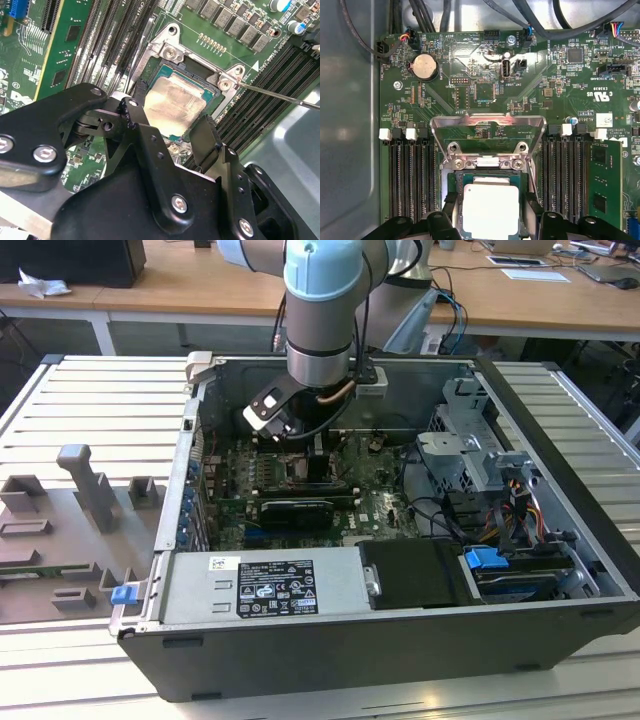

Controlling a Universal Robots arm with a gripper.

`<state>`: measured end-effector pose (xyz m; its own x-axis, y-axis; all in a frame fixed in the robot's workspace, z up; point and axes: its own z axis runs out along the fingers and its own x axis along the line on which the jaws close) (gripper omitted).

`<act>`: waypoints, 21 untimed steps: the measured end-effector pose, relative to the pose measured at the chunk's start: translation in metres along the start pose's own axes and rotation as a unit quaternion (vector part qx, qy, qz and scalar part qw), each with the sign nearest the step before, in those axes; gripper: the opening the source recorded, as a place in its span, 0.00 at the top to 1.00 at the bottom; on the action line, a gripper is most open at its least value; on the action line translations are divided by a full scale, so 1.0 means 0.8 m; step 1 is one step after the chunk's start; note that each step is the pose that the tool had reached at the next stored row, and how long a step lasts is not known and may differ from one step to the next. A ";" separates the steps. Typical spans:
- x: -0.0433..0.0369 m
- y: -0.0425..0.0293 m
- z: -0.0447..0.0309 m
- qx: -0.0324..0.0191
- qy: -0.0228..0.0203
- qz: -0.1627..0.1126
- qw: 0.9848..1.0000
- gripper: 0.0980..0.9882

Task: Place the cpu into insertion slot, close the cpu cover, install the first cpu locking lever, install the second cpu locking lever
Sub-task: 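Place the cpu into insertion slot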

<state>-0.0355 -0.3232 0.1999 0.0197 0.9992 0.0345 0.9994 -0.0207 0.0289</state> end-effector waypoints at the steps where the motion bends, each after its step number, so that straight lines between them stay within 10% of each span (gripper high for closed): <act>1: 0.000 0.0001 0.0002 0.000 0.000 0.000 1.000 0.41; 17: 0.006 0.0019 -0.0113 0.000 0.000 -0.006 1.000 0.41; 20: 0.005 0.0022 -0.0212 0.000 0.000 -0.006 1.000 0.98; 21: 0.005 0.0022 -0.0216 0.000 0.000 -0.006 1.000 0.99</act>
<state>-0.0341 -0.3198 0.2174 0.0071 0.9994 0.0345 0.9995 -0.0081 0.0289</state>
